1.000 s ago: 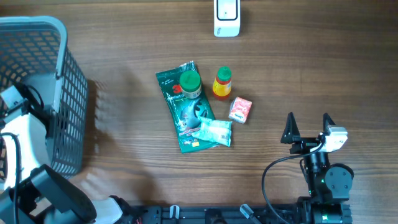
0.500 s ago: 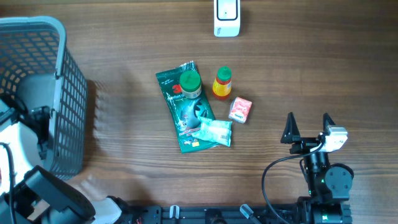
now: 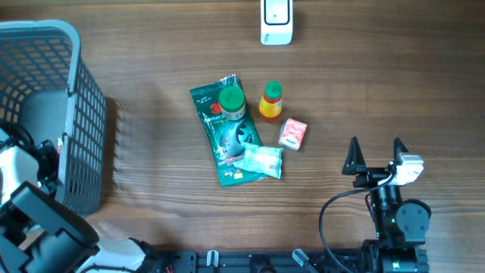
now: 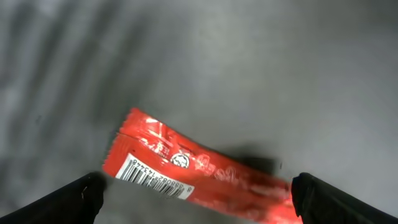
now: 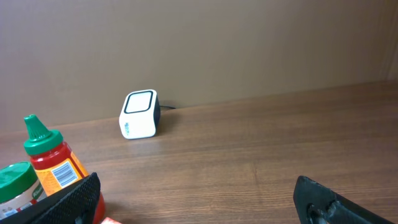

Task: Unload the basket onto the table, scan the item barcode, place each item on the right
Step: 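Return the left gripper to the basket and grasp the red snack stick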

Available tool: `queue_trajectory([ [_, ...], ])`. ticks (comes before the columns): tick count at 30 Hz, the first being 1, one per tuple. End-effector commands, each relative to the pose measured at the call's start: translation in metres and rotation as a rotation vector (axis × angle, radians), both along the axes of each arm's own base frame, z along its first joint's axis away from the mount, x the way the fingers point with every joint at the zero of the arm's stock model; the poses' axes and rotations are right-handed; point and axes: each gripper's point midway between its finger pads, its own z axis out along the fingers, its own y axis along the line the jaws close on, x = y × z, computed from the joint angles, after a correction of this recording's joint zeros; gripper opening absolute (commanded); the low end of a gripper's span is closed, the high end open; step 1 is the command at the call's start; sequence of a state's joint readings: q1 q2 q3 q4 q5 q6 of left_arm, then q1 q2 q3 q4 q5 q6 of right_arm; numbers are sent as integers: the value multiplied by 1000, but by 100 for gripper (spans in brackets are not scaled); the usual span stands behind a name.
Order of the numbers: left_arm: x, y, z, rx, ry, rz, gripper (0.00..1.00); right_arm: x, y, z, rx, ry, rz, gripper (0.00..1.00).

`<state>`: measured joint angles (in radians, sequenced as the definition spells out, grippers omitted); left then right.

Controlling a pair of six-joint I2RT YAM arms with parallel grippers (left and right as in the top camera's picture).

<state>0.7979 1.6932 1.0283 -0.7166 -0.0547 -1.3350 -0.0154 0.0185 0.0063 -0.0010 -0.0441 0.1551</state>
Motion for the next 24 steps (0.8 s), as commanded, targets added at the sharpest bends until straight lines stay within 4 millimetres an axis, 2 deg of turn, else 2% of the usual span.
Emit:
queue_trajectory([
  [1,-13,-11,-28,-77,46,172,97,0,2,1,-14,-4,10,100],
  [2,-14,-10,-28,-75,49,172,78,0,2,1,-14,-4,10,100],
  [4,-17,-12,-29,-79,65,170,25,0,2,1,-14,-4,10,100],
  [6,-21,-16,-32,-87,74,170,16,0,2,1,-14,-4,10,100],
  [7,-24,-19,-34,-94,85,170,7,0,2,1,-14,-4,10,100],
  [10,-33,-24,-38,-105,119,161,4,0,2,1,-14,-4,10,100],
  [14,-24,-15,-29,-63,91,59,4,0,2,1,-14,-4,10,100],
  [20,5,15,33,112,-13,-154,4,0,2,1,-14,-4,10,100],
  [24,7,20,69,212,-57,-209,4,0,2,1,-14,-4,10,100],
])
